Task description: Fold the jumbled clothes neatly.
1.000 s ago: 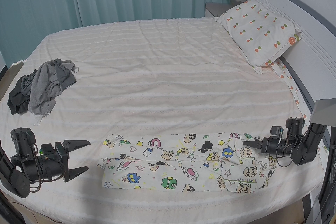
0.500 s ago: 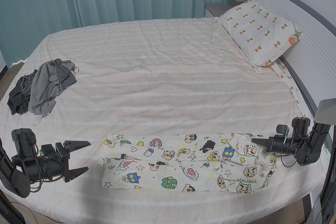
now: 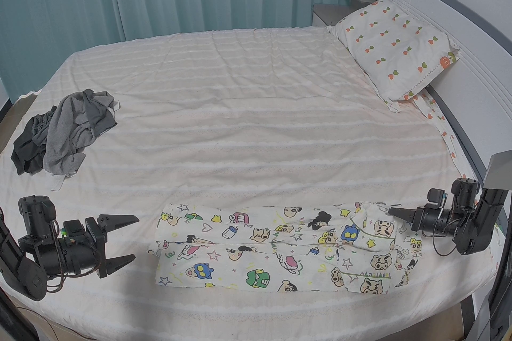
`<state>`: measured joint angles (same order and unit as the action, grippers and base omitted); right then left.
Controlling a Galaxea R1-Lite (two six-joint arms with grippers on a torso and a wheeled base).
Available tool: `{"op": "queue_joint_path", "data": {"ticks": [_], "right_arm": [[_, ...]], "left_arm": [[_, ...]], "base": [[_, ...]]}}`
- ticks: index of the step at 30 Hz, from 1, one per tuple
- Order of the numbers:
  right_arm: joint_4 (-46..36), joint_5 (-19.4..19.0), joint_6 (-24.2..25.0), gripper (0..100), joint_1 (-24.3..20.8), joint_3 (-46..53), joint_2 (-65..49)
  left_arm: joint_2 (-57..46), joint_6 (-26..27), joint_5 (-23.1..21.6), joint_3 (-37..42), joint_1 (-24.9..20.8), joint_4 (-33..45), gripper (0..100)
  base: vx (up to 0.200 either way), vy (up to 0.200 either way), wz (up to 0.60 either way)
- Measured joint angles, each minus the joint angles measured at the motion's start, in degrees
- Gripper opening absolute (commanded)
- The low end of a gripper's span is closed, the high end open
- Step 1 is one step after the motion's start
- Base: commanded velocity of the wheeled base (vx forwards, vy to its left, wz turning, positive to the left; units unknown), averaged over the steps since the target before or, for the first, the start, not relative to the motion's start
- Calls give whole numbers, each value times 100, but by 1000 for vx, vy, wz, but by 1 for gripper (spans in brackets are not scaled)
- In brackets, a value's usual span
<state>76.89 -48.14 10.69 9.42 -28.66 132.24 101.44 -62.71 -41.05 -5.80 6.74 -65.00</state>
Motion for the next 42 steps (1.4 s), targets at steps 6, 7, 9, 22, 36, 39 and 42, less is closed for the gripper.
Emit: {"op": "queue_joint_path", "data": {"ticks": [6, 7, 9, 22, 36, 39, 42], "right_arm": [[457, 0, 4, 100, 11, -15, 44], [627, -5, 9, 100, 20, 13, 37], [823, -22, 17, 100, 28, 129, 15], [1005, -49, -57, 100, -325, 846, 67], [1024, -50, -367, 100, -33, 879, 354], [1018, -55, -569, 0, -129, 981, 378], [1018, -50, -613, 0, -194, 1028, 411]], "left_arm": [[5, 0, 2, -4, 4, 2, 100], [7, -2, 2, -4, 4, 2, 100], [10, -2, 0, -4, 0, 2, 100], [71, 0, 0, -15, 4, 5, 100], [197, 6, 0, -41, 9, -2, 100], [211, 6, 0, -41, 9, -2, 100], [219, 6, 0, -41, 9, -2, 100]], "base": [[0, 0, 0], [0, 0, 0], [0, 0, 0], [0, 0, 0], [0, 0, 0], [0, 0, 0], [0, 0, 0]]}}
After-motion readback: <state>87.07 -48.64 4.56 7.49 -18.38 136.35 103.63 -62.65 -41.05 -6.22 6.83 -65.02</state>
